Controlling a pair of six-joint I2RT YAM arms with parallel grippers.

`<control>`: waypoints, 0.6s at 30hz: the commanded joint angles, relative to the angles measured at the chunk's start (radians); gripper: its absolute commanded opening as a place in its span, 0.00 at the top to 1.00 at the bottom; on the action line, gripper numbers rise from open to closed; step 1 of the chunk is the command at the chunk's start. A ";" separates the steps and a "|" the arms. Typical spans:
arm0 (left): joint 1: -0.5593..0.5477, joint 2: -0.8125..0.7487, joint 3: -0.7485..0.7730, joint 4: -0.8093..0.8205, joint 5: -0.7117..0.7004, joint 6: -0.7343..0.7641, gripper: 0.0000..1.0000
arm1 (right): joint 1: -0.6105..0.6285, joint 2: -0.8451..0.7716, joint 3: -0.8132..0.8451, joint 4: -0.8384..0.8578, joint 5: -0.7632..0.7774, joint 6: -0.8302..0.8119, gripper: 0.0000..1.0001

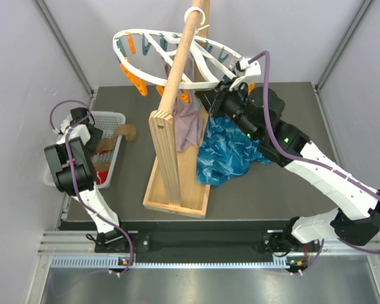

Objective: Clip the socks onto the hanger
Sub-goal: Pick up the sock from the bin.

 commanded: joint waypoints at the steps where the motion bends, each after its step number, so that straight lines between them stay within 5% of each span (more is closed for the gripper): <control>1: 0.008 0.016 0.025 -0.061 -0.087 -0.041 0.32 | -0.021 0.002 -0.029 -0.072 0.017 -0.031 1.00; 9: 0.009 0.036 0.019 -0.012 -0.040 0.030 0.46 | -0.021 -0.002 -0.043 -0.064 0.017 -0.031 1.00; 16: 0.009 -0.042 -0.060 0.151 0.062 0.125 0.72 | -0.021 -0.005 -0.045 -0.060 0.020 -0.028 1.00; 18: 0.008 -0.052 -0.051 0.146 0.068 0.142 0.94 | -0.021 -0.002 -0.046 -0.058 0.014 -0.025 1.00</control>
